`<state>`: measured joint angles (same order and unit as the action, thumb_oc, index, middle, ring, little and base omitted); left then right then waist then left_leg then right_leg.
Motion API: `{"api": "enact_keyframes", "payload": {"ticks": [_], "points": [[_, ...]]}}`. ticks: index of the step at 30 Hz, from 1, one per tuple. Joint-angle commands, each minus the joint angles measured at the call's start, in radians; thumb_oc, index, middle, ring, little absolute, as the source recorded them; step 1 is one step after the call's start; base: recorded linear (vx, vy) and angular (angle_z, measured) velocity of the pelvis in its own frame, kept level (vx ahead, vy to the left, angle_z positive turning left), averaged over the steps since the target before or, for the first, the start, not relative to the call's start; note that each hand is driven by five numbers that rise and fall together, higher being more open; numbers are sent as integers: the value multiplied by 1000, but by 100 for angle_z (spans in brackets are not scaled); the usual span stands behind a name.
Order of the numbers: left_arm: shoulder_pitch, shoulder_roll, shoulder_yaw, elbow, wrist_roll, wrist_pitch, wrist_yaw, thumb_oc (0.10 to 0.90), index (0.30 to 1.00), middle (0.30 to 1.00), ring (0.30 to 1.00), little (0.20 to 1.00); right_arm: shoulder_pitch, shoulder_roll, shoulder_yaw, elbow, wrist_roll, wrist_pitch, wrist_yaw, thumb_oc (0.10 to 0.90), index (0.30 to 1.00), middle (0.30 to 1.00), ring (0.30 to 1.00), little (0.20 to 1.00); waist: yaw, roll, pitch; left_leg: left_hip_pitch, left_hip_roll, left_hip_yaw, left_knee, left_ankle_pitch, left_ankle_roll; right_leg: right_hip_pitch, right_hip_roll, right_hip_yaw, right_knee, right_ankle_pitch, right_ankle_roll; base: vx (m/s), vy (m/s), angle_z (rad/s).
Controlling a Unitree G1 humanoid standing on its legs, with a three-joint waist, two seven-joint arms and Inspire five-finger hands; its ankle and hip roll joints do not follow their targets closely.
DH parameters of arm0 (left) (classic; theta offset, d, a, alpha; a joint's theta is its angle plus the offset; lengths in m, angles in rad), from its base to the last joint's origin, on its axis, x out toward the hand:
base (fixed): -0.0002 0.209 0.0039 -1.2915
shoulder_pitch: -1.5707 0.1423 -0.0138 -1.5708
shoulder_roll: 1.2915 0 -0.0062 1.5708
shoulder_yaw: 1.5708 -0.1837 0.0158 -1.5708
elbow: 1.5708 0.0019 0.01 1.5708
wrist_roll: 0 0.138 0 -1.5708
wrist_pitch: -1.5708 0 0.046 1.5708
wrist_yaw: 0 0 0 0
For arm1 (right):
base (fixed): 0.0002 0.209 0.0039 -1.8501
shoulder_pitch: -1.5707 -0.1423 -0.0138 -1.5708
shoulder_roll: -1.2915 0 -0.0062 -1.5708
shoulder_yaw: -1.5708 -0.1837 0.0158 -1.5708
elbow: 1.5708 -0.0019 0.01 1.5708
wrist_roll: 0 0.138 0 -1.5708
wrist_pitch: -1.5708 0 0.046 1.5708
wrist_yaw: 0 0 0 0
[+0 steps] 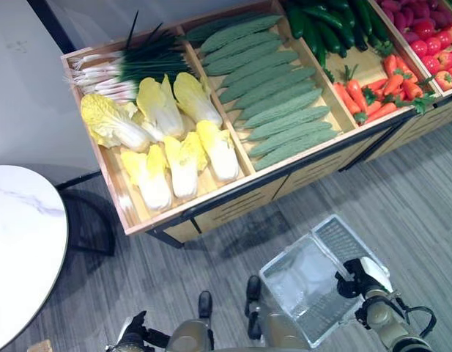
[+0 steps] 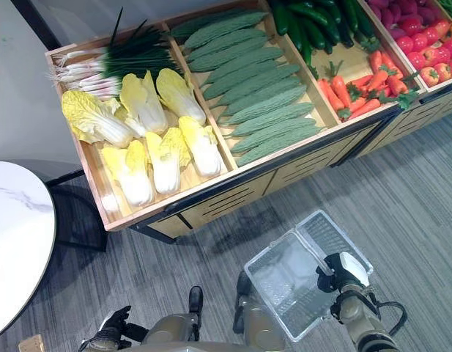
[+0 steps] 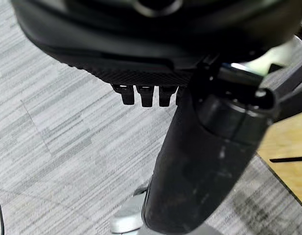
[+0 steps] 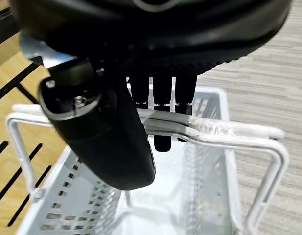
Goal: Get the vegetables into the basket
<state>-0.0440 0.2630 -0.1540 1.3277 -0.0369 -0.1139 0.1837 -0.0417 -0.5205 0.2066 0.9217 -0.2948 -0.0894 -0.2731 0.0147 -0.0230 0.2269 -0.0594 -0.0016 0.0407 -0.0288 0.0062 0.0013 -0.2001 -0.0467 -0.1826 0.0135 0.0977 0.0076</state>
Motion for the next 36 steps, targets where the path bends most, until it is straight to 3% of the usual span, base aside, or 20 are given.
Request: {"api": "enact_keyframes", "payload": {"ticks": [1,3,5,7,9,10,12,13,14,19,21,28,36], "points": [[30,47,33,19,12,-6,23,900,1000,1000,1000,1000,-65,-40,11,-36,44,-51,-68,400,300,300,300,300,10,-49,-50,-48,8,-7,12,-2,-19,61,-125,33,21,-7,153,53,111,-2],[34,52,37,24,15,-7,26,900,1000,1000,1000,1000,-75,-32,22,-22,41,-52,-65,400,300,300,300,300,15,-56,-53,-40,3,-6,3,-5,-13,61,-128,39,21,0,160,37,86,-6],[34,56,42,19,12,-9,26,900,1000,1000,1000,1000,-86,-24,33,13,37,-50,-63,400,300,300,300,300,20,-56,-51,-30,-2,-10,-4,-7,2,35,-126,59,111,-11,167,12,97,-7],[30,58,48,17,1,-11,29,900,1000,1000,1000,1000,-102,-18,44,41,34,-50,-66,400,300,300,300,300,21,-50,-37,-14,-1,-11,-7,-7,15,-8,-131,75,235,21,181,0,81,-7],[19,63,37,13,-7,-14,31,900,1000,1000,1000,1000,-111,-14,50,73,37,-52,-65,400,300,300,300,300,7,-35,-21,2,6,-47,-7,-7,17,-52,-103,142,327,36,180,88,-13,-10],[11,66,34,12,-18,-20,30,900,1000,1000,1000,1000,-117,-14,54,111,36,-50,-69,400,300,300,300,300,1,-31,-22,16,12,-75,1,-16,5,-65,-103,184,252,22,171,166,-126,34],[6,67,32,12,-23,-21,31,900,1000,1000,1000,1000,-121,-13,53,127,38,-50,-71,400,300,300,300,300,-1,-29,-18,21,16,-89,10,-23,-3,-61,-112,187,214,18,168,150,-166,70],[-8,75,31,10,-34,-26,34,900,1000,1000,1000,1000,-121,-14,48,167,41,-45,-74,400,300,300,300,300,-10,-38,-14,23,16,-127,42,-48,-18,-61,-128,231,117,27,169,155,-228,46],[-10,78,30,7,-37,-28,34,900,1000,1000,1000,1000,-117,-14,46,180,40,-41,-75,400,300,300,300,300,-13,-42,-15,23,17,-144,51,-55,-24,-63,-130,256,96,37,173,154,-227,30],[-3,88,47,23,-38,-26,39,900,1000,1000,1000,1000,-94,0,26,256,55,-36,-69,400,300,300,300,300,-2,-71,-48,12,59,-177,83,-67,-59,-13,-111,223,42,13,165,153,-293,72],[3,85,65,34,-42,-19,45,900,1000,1000,1000,1000,-78,-13,12,274,64,-39,-72,400,300,300,300,300,0,-65,-62,5,92,-197,74,-45,-83,9,-83,192,26,-6,146,137,-319,7],[1,53,46,32,-38,-15,49,900,1000,1000,1000,1000,-44,-33,-30,304,91,-34,-79,400,300,300,300,300,-8,-38,-68,-14,123,-215,63,23,-111,46,-66,124,13,-37,117,61,-168,29],[21,13,20,60,-11,-5,15,900,1000,1000,1000,1000,-17,-23,-48,353,86,-18,-68,400,300,300,300,300,-27,-9,-92,1,140,-114,-37,58,-114,84,-81,61,-36,-29,123,20,-10,33]]}}
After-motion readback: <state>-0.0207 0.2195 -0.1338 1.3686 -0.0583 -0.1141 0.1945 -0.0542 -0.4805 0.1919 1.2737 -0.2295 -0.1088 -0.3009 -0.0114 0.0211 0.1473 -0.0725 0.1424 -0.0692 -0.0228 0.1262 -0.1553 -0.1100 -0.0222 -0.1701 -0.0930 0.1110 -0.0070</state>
